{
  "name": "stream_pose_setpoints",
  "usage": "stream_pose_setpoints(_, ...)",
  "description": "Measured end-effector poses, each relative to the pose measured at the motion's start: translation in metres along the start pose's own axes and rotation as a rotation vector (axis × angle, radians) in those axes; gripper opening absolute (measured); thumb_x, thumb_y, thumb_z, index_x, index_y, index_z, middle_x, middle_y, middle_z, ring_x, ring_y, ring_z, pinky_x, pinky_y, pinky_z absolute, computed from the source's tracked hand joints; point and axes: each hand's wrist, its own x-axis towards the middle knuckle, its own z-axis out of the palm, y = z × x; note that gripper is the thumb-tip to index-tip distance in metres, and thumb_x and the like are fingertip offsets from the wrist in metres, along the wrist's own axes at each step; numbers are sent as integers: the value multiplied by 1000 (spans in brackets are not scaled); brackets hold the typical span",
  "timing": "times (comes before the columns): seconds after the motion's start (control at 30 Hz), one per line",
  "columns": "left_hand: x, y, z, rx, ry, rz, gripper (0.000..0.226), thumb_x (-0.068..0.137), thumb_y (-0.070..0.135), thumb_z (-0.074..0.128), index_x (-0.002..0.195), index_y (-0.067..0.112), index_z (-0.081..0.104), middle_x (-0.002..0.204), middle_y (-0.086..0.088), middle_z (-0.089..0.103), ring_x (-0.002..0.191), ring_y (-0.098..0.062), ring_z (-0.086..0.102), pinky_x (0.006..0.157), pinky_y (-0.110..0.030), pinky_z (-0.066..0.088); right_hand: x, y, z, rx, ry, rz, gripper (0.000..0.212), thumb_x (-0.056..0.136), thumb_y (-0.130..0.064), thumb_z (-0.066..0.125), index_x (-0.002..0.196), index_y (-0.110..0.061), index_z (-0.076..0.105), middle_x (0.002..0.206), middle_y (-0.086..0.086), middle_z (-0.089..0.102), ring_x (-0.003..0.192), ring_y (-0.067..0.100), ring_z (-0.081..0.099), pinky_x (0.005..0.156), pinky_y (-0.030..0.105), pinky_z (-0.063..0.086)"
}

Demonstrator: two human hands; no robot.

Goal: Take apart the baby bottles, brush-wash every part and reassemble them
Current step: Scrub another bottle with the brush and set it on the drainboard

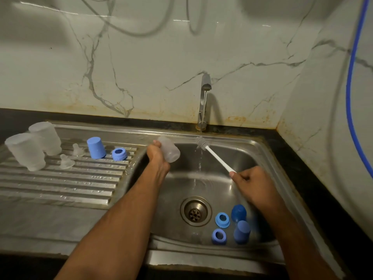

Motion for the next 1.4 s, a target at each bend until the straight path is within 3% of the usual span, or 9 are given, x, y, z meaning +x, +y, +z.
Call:
stream_pose_setpoints(0.13, -6, -4, -4, -27, -7, -87, 50, 83, 40, 73, 125, 16, 58, 121, -9, 67, 106, -30, 68, 92, -45, 57, -3, 0, -5, -61, -5, -22, 39, 99, -48, 59, 82, -15, 74, 70, 3, 68, 66, 11, 62, 56, 19, 38)
stream_pose_setpoints(0.27, -8, -6, 0, 96, -175, -69, 63, 77, 36, 80, 130, 11, 56, 122, -17, 69, 105, -37, 70, 93, -53, 56, -2, -3, -3, 6, -55, -14, 43, 98, -48, 60, 74, -15, 70, 62, 4, 63, 59, 14, 60, 61, 30, 51)
stream_pose_setpoints(0.33, -14, -14, 3, 153, -228, -64, 57, 82, 28, 75, 132, 12, 53, 123, -18, 66, 107, -39, 68, 96, -56, 54, -4, -6, 2, 57, -91, -17, 43, 98, -48, 61, 70, -17, 68, 58, 2, 61, 56, 14, 58, 63, 36, 55)
stream_pose_setpoints(0.47, -24, -24, 11, 170, -238, -20, 48, 88, 12, 58, 135, 8, 51, 125, -21, 60, 110, -39, 62, 97, -57, 53, -7, -22, 24, 37, -82, -74, 39, 100, -46, 58, 77, -17, 70, 57, -5, 59, 52, 7, 54, 51, 23, 44)
stream_pose_setpoints(0.6, -33, -33, 21, 214, -213, -1, 42, 96, 14, 56, 137, 8, 47, 119, -19, 60, 108, -37, 61, 99, -57, 51, -1, -27, 32, 45, -19, -109, 39, 102, -47, 55, 75, -20, 67, 59, -5, 58, 52, 7, 54, 53, 29, 50)
stream_pose_setpoints(0.8, -11, 0, 11, 28, -48, 12, 35, 94, 18, 58, 127, 9, 51, 121, -14, 62, 104, -32, 63, 93, -52, 55, -11, -22, 29, 162, -175, -124, 40, 100, -42, 60, 67, -22, 65, 48, -7, 49, 44, 3, 44, 51, 23, 43)
stream_pose_setpoints(1.03, -40, -22, 19, 303, -321, 88, 36, 97, 36, 61, 120, 9, 65, 120, -17, 68, 108, -31, 65, 92, -45, 55, -5, -35, 39, 140, -71, -133, 39, 102, -44, 57, 77, -17, 71, 53, -5, 53, 48, 6, 47, 51, 29, 45)
stream_pose_setpoints(1.23, -16, 0, 7, 103, -237, 32, 35, 89, 21, 67, 121, 8, 59, 125, -19, 66, 110, -36, 66, 100, -56, 52, -12, -22, 28, 214, -192, -118, 39, 100, -41, 60, 69, -20, 67, 47, -6, 47, 38, 2, 40, 49, 25, 40)
stream_pose_setpoints(1.4, -30, -16, 12, 166, -279, 42, 35, 93, 19, 65, 125, 6, 59, 120, -17, 68, 110, -35, 66, 99, -51, 53, -8, -29, 34, 150, -106, -105, 36, 102, -42, 58, 78, -18, 70, 53, -6, 53, 47, 5, 48, 50, 24, 43)
